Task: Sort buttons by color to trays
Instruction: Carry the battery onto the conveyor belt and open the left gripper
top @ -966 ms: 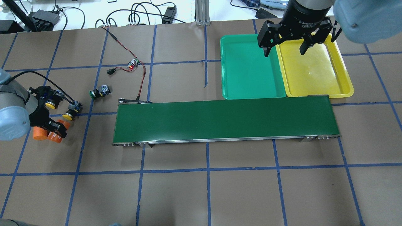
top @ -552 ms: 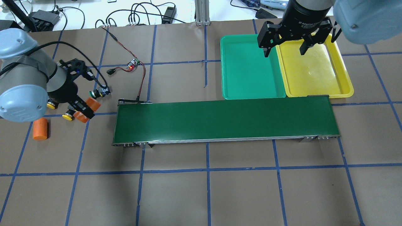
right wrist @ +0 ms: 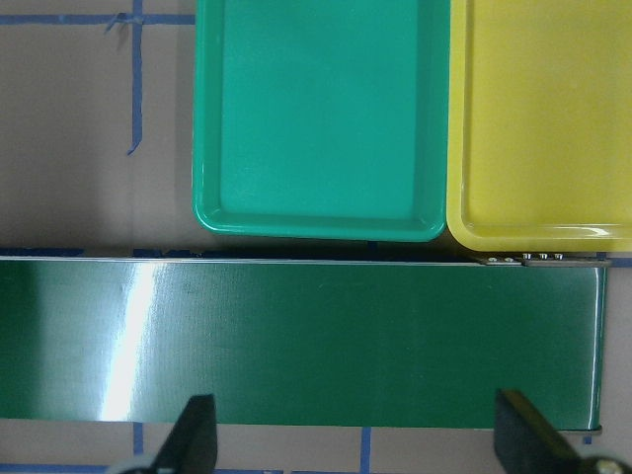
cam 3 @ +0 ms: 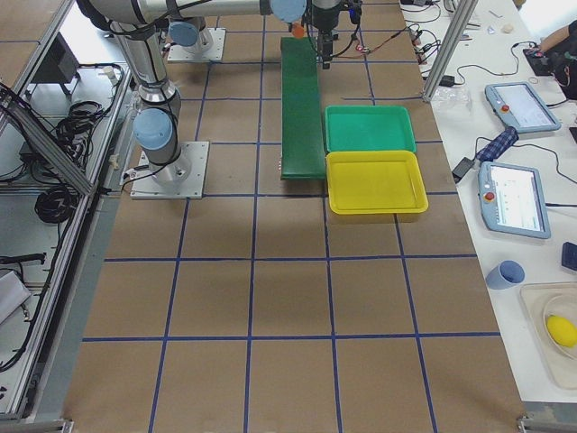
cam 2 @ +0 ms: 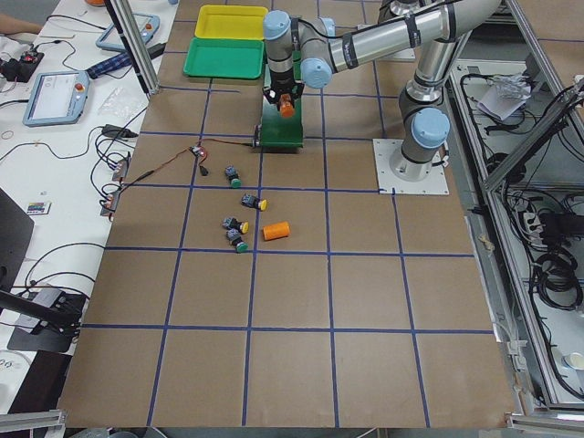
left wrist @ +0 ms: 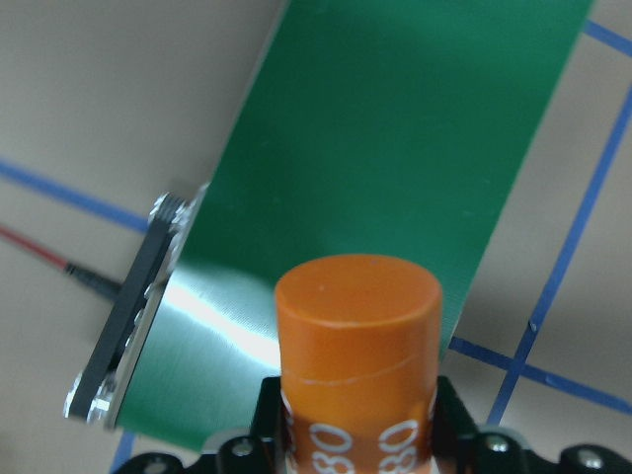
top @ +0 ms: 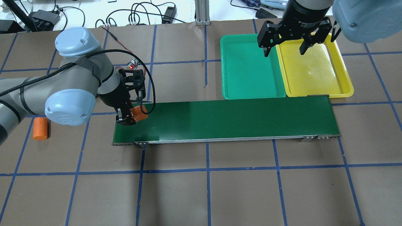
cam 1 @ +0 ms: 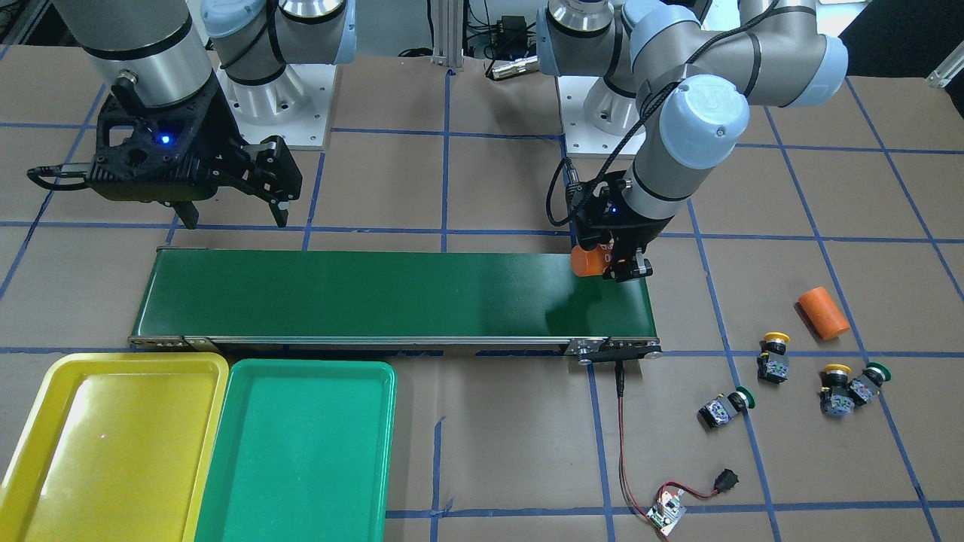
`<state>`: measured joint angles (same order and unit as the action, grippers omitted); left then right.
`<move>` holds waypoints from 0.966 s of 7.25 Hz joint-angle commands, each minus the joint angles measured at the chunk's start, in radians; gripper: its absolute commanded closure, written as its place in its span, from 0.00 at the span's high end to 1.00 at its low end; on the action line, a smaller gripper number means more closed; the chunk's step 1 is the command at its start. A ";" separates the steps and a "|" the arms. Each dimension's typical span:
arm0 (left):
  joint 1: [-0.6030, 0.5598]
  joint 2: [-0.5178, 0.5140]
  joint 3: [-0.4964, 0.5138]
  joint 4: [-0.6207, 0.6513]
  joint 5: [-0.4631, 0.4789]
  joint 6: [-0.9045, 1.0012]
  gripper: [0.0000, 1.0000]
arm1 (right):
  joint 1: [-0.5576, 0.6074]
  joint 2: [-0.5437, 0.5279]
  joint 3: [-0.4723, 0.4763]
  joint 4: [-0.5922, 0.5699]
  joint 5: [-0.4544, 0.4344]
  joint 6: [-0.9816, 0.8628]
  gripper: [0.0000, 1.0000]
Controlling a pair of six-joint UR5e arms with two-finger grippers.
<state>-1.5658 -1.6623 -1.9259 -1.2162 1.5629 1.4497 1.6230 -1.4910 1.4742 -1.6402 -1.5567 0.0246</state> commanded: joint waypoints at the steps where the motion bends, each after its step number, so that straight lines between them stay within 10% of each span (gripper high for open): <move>1: -0.008 -0.052 -0.008 0.084 0.029 0.107 0.00 | 0.000 0.002 0.000 0.000 0.000 0.000 1.00; 4: -0.017 -0.089 -0.034 0.136 0.104 0.112 0.00 | 0.000 0.000 0.001 -0.001 0.003 0.000 1.00; 5: -0.019 -0.091 -0.036 0.141 0.098 0.097 0.48 | -0.002 0.002 0.001 0.000 0.001 0.000 1.00; 7: -0.026 -0.077 -0.038 0.138 0.074 0.016 1.00 | 0.000 -0.003 0.001 0.000 0.001 0.000 1.00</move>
<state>-1.5864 -1.7495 -1.9617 -1.0775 1.6525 1.5153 1.6225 -1.4928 1.4757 -1.6393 -1.5554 0.0246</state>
